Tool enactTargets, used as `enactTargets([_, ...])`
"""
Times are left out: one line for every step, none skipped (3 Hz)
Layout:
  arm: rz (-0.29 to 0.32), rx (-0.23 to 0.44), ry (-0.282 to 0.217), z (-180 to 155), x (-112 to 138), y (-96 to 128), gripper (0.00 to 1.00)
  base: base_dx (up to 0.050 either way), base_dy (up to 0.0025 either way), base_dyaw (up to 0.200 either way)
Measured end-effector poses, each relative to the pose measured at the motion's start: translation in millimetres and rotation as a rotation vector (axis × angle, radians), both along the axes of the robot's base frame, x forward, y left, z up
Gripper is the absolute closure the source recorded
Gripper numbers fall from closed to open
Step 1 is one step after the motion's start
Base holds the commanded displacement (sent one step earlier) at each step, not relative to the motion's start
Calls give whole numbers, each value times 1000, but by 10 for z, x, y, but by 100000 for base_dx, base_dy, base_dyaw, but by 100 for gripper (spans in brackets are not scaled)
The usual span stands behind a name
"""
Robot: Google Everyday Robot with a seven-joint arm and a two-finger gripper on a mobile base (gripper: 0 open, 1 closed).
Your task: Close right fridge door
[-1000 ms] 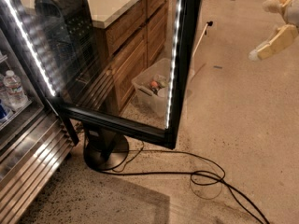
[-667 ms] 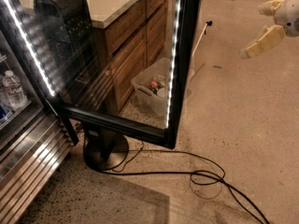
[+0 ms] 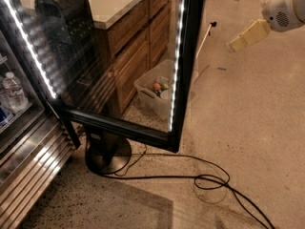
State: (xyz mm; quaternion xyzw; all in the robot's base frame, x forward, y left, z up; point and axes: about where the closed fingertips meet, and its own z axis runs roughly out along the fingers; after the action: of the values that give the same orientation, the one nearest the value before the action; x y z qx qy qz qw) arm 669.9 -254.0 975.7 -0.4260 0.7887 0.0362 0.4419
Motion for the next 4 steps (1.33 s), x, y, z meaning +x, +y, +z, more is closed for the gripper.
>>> enactTargets([-89, -36, -64, 85, -56, 220, 0, 0, 0, 0])
enactTargets([-121, -39, -61, -172, -15, 210, 0, 0, 0, 0])
enactTargets([-134, -49, -87, -158, -73, 196, 0, 0, 0, 0])
enactTargets([-171, -89, -178, -123, -85, 96, 0, 0, 0, 0])
